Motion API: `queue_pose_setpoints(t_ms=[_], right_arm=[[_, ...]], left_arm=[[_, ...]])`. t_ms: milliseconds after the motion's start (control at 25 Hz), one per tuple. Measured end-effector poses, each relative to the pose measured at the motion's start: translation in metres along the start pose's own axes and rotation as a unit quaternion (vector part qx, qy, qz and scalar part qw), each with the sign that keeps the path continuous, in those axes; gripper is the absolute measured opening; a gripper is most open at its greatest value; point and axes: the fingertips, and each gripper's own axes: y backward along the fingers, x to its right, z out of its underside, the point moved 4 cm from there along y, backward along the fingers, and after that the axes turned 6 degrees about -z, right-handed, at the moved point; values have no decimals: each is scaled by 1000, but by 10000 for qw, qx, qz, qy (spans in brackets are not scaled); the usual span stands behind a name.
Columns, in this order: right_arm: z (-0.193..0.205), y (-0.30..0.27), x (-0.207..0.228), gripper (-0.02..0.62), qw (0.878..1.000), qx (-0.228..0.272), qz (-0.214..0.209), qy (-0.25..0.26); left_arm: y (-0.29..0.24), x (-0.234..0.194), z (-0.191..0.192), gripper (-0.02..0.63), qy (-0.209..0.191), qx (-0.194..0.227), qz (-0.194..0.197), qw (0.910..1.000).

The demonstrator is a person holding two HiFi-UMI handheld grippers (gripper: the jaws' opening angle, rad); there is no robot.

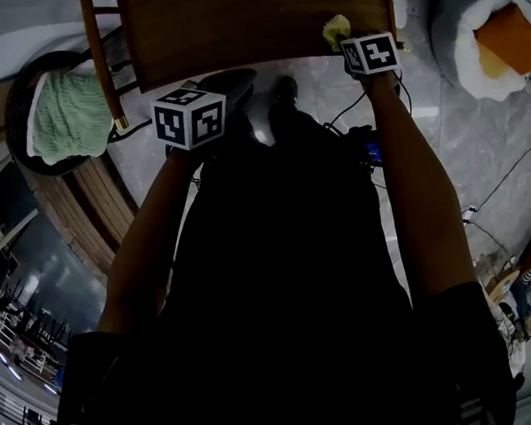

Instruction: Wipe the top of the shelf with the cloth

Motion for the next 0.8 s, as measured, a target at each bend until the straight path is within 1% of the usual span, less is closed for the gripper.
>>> queue_pose_setpoints(t_ms=[200, 320, 480, 560, 600, 640, 680, 720, 760, 800], right_arm=[[19, 23, 41, 49, 9994, -3, 328, -147], [25, 34, 58, 49, 9980, -69, 613, -114], [25, 39, 66, 49, 9947, -116, 1017, -38], [22, 39, 66, 49, 9949, -56, 997, -170], [19, 40, 64, 48, 9958, 74, 876, -250], [11, 45, 62, 48, 9964, 331, 712, -306], [-2, 55, 59, 48, 9952, 737, 552, -331], [-20, 71, 56, 48, 9907, 1258, 399, -339], [-43, 91, 51, 48, 9821, 1835, 224, -347], [-66, 116, 44, 48, 9693, 2432, -3, -364]], left_arm=[[-12, 17, 5, 11, -24, 5, 32, 10000], [-12, 22, 7, 11, -26, 21, -5, 10000], [-3, 25, 7, 11, -74, 91, -64, 9999], [4, 23, 1, 11, -74, 194, -83, 9998], [9, 21, -1, 11, -70, 256, -96, 9996], [15, 19, -4, 11, -70, 317, -114, 9994], [21, 17, -7, 11, -76, 380, -136, 9992], [28, 15, -10, 11, -81, 453, -162, 9988], [35, 13, -15, 11, -84, 536, -195, 9983], [41, 11, -20, 11, -84, 630, -233, 9977]])
